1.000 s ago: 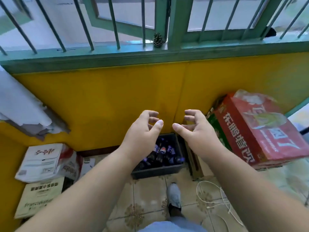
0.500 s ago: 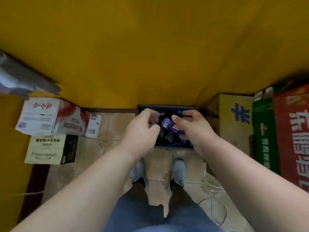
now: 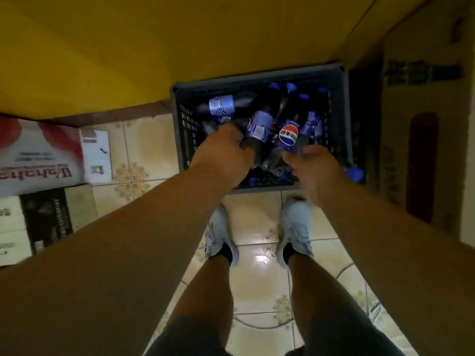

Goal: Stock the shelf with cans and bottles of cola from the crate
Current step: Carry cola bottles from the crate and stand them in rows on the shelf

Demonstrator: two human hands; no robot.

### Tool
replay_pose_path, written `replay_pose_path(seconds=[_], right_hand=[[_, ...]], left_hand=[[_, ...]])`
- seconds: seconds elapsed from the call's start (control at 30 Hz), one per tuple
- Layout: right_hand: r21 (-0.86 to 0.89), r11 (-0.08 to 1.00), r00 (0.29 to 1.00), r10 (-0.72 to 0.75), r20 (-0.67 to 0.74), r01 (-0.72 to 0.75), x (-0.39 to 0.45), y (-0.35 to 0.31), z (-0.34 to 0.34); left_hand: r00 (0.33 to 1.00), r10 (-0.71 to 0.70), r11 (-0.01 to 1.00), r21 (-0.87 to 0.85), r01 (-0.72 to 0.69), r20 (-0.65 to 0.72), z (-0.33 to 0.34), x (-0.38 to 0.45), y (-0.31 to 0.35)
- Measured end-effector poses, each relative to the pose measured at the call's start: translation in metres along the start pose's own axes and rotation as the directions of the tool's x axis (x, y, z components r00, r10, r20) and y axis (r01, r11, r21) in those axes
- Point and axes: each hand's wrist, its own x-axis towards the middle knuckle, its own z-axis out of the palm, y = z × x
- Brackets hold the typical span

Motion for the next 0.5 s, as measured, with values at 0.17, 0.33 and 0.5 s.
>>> replay_pose_path(seconds=[0.17,0.33,0.5], right_hand=[[-0.189,0.982,0.990,-0.035,-0.139,0.008,0.069,-0.001,0.032],[-0.368,0.926,0.978,0.010,-0.210,-0.089,0.095,-0.007,0.050],[0.189,0.972,0.987,0.152,-0.050,-0.140,0.073,-0.008,0.025]], left_hand=[[0.994,-0.035,0.998,-0.053,0.030,-0.100,0.045,0.075,-0.014],[0.992,-0.107,0.993,0.050,0.111,-0.063,0.075,0.113,-0.008],[0.990,-0.144,0.975,-0.171,0.143,0.006,0.060,0.094,0.005]])
